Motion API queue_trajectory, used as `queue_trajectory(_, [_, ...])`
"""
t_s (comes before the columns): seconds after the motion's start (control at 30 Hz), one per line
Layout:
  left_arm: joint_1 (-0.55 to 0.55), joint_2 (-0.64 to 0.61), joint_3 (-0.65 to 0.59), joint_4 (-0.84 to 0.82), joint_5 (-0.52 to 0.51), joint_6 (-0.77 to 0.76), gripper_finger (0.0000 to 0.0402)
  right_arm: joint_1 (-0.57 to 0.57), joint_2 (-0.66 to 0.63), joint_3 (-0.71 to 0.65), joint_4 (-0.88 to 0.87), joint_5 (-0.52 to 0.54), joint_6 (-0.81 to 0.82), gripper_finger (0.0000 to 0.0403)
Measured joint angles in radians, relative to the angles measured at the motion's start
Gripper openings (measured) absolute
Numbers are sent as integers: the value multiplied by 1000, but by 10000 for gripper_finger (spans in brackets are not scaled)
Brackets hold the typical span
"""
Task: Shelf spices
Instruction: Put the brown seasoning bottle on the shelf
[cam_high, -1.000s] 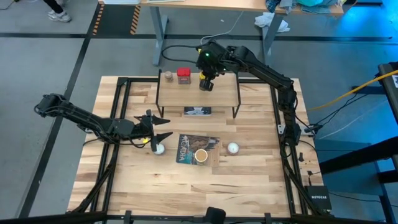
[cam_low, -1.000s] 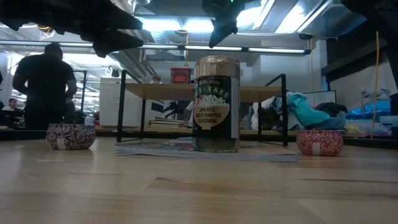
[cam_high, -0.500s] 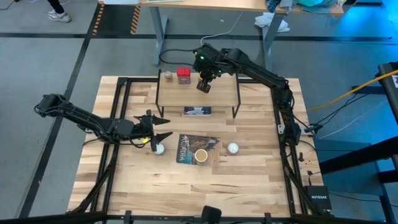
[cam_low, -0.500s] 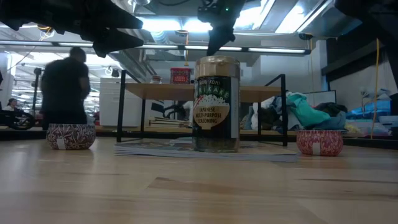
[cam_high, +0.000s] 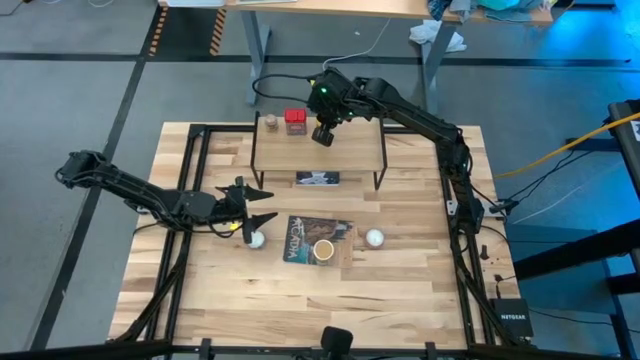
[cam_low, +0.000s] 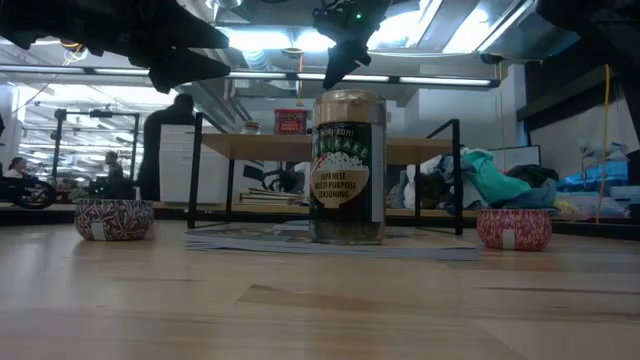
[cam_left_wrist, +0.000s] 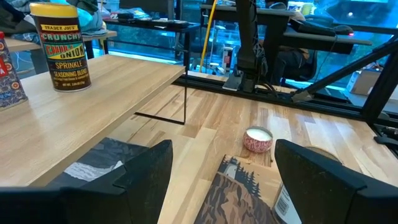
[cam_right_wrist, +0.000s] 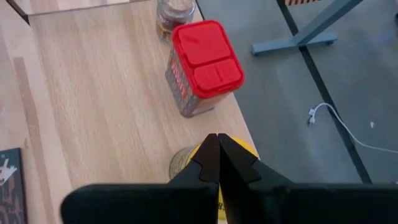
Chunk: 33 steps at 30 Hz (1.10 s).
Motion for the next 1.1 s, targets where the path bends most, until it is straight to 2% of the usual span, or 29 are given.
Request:
queue_trajectory(0.67, [0, 0, 0, -4, 0, -5, 276, -17, -6, 0, -79, 20, 79, 0])
queue_trajectory(1.1, [0, 0, 0, -4, 0, -7, 276, -18, -6, -3, -47, 28, 57, 0])
